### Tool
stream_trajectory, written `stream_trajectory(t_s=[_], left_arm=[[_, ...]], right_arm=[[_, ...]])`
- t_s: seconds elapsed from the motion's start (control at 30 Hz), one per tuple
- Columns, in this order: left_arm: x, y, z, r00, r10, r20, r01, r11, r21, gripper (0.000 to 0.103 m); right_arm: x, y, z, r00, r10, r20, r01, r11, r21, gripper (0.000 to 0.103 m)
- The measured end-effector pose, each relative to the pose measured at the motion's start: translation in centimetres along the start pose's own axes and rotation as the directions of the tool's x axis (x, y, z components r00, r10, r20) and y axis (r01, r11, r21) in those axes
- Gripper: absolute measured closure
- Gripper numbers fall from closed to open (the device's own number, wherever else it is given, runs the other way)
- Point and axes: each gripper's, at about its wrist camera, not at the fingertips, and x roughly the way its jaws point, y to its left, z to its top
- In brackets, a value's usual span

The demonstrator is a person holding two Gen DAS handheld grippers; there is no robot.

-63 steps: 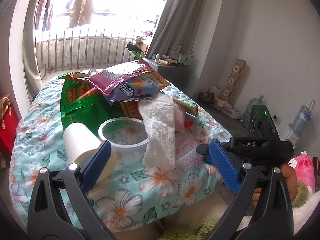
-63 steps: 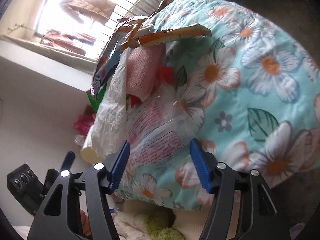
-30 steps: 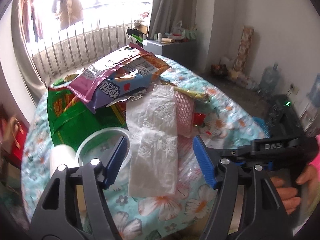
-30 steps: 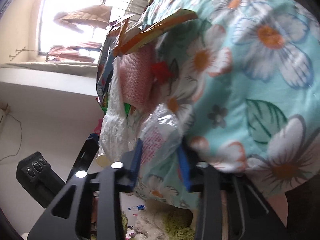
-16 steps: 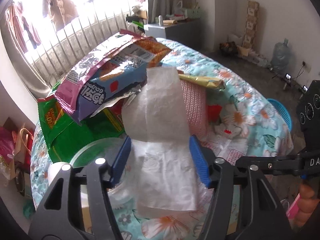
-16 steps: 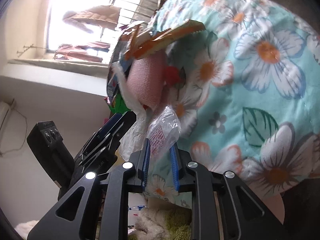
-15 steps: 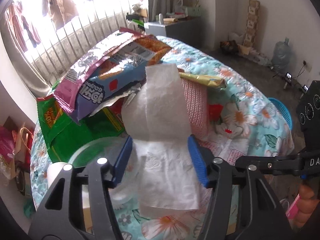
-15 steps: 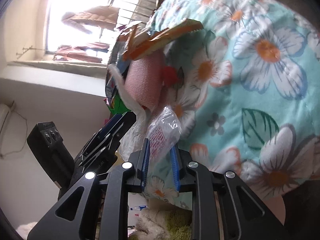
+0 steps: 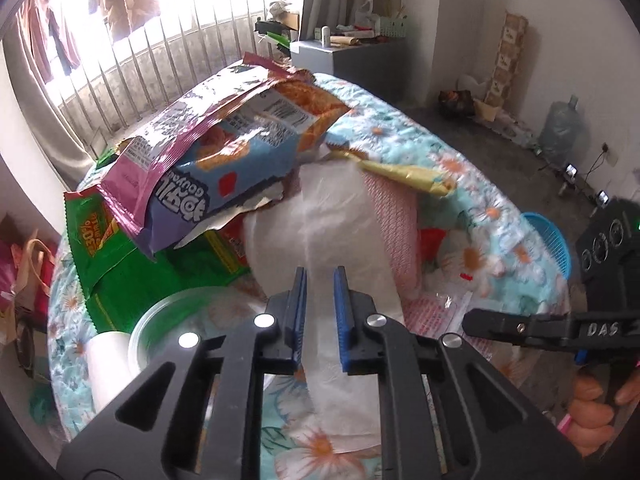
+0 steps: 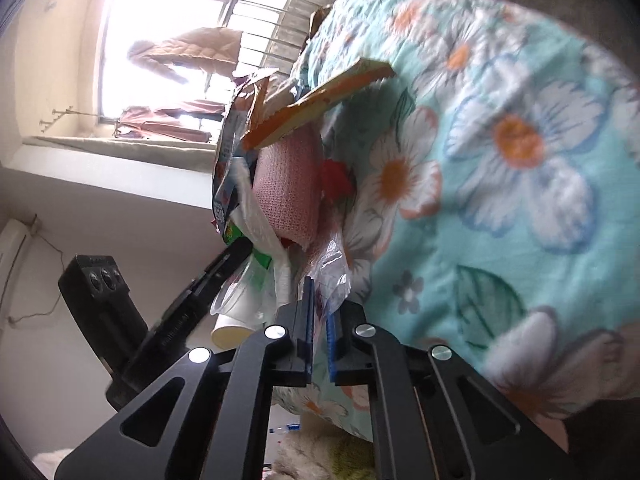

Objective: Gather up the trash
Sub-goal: 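Close the left gripper on the white tissue and lift it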

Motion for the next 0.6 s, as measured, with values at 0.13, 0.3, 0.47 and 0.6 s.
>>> stream_trajectory(t_s=[0.13, 0.3, 0.47, 0.6], left_arm=[[-0.3, -0.2, 0.8, 0.996, -0.088, -0.001, 0.088, 0.994, -0.057, 0.064], [1.7, -1.7, 1.1, 0.992, -0.103, -0.067, 0.101, 0.994, -0.037, 0.050], [4.3, -3.6, 0.4, 0.987, -0.017, -0.161, 0.024, 0.999, 0.040, 0.050], [4.7, -4.1, -0.1, 0.987, 0.025, -0.158, -0.014, 0.997, 0.074, 0.056]], right_arm=[[-2.1, -0.5, -0.3, 0.999, -0.040, 0.026, 0.041, 0.999, -0.020, 0.098], [-5.3, -1.6, -0.7, 0.993, -0.099, 0.072, 0.100, 0.995, -0.014, 0.098], [-8.8, -2.5, -0.9, 0.982, -0.140, 0.129, 0.142, 0.990, 0.000, 0.098], [-10.2, -2.5, -1.4, 0.975, -0.151, 0.163, 0.153, 0.988, 0.005, 0.098]])
